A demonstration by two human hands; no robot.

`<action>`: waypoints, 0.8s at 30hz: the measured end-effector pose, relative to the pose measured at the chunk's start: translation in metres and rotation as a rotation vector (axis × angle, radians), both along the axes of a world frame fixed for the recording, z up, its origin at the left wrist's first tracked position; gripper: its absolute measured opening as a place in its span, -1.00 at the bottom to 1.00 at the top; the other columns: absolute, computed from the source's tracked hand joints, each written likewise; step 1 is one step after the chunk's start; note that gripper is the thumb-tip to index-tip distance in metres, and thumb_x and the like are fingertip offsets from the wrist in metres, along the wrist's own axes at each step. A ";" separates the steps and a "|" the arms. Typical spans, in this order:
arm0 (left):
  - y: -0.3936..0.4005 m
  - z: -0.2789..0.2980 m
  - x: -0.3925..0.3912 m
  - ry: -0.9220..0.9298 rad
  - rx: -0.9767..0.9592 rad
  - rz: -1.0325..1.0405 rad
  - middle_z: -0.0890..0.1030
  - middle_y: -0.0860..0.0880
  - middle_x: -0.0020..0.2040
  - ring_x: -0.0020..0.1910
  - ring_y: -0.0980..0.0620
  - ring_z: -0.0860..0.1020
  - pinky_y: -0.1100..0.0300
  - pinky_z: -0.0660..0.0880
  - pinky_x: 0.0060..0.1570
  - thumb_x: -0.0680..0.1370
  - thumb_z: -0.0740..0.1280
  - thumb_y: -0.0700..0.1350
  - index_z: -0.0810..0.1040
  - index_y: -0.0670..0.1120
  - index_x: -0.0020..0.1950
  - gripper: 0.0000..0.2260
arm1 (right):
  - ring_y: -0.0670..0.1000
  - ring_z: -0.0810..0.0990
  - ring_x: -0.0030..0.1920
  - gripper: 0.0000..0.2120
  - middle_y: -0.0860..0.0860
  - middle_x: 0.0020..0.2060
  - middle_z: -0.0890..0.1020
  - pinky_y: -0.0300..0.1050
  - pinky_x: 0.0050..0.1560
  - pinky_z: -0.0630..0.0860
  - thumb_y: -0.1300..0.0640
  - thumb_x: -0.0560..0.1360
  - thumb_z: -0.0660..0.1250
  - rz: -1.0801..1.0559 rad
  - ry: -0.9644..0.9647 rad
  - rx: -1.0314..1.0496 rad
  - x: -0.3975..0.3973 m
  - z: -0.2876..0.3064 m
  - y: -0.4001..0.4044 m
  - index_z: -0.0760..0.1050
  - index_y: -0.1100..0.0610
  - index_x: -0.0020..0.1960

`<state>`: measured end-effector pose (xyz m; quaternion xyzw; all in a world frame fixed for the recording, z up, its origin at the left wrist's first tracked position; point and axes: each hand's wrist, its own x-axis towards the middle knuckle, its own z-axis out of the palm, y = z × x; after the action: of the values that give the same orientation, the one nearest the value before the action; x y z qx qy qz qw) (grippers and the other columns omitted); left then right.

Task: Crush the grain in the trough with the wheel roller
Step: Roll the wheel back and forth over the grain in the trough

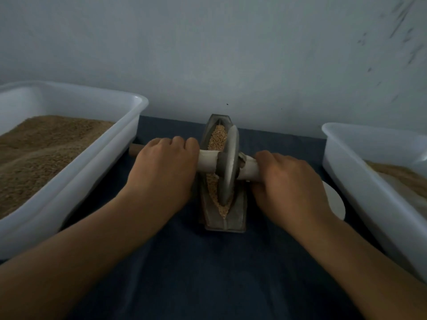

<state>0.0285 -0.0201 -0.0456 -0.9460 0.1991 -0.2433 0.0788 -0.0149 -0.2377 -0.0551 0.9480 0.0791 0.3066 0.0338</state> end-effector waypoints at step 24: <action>-0.031 0.022 0.111 0.341 0.039 0.129 0.55 -0.21 0.16 0.13 -0.21 0.54 -0.05 0.48 0.03 0.52 0.39 -0.11 0.39 -0.20 0.28 -0.61 | 0.13 0.61 -0.05 -0.76 0.07 -0.01 0.63 -0.13 -0.26 0.31 0.00 0.44 0.41 -0.189 0.350 -0.025 0.135 0.010 -0.015 0.57 0.05 0.08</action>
<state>0.1398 -0.0516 -0.0235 -0.9827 0.1533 -0.0697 0.0775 0.1199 -0.2529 -0.0454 0.9895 -0.0017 0.1316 0.0597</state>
